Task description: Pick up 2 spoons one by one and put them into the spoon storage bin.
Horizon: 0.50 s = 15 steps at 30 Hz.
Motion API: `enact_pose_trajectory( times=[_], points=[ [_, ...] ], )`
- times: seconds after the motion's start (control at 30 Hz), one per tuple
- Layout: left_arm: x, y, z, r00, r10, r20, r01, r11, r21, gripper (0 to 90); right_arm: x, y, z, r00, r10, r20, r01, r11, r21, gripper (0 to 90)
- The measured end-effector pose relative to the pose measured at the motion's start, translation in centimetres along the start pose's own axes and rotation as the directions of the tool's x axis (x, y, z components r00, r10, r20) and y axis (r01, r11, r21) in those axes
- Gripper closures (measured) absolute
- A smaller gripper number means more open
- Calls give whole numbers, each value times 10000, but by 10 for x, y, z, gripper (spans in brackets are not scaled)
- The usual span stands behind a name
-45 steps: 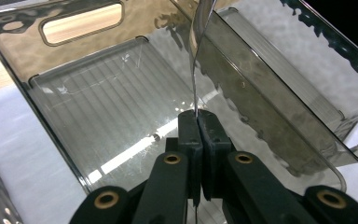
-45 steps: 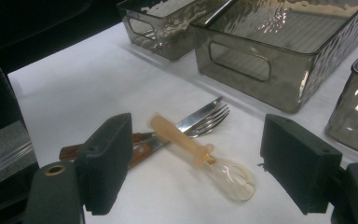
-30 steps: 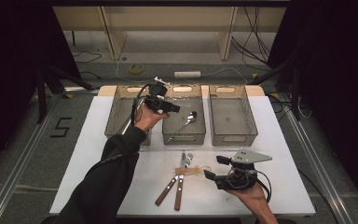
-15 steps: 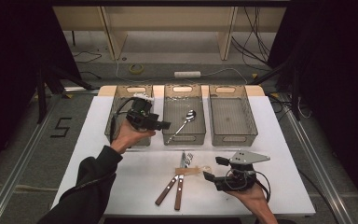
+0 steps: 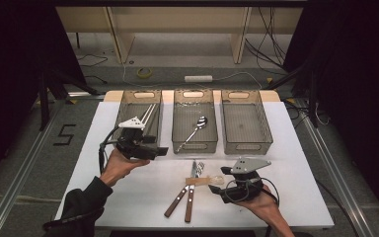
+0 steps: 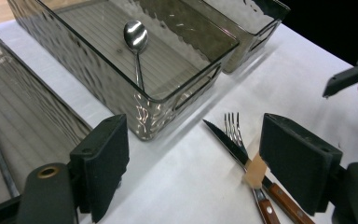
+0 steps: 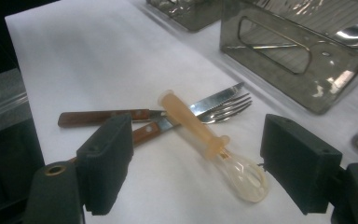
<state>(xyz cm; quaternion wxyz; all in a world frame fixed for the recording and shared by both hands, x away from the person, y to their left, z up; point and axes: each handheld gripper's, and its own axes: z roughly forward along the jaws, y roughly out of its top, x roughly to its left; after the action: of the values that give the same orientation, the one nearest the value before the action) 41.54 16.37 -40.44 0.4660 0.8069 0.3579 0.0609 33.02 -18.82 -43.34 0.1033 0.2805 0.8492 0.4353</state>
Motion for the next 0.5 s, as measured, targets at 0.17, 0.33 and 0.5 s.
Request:
enact_pose_trajectory(
  times=[0.17,0.33,0.5],
  points=[
    [0,-17,-13,10000,38,10,-37,9996,-282,227,-2,6,9,9994,-296,-153,302,9986,445,275],
    [-4,-31,-25,9992,370,-168,-377,9984,-418,219,-4,12,17,9984,-507,-251,526,9951,831,278],
    [-6,-43,-36,9997,213,113,-203,9959,-882,208,-5,15,23,9967,-751,-299,781,9898,1190,285]
  ],
)
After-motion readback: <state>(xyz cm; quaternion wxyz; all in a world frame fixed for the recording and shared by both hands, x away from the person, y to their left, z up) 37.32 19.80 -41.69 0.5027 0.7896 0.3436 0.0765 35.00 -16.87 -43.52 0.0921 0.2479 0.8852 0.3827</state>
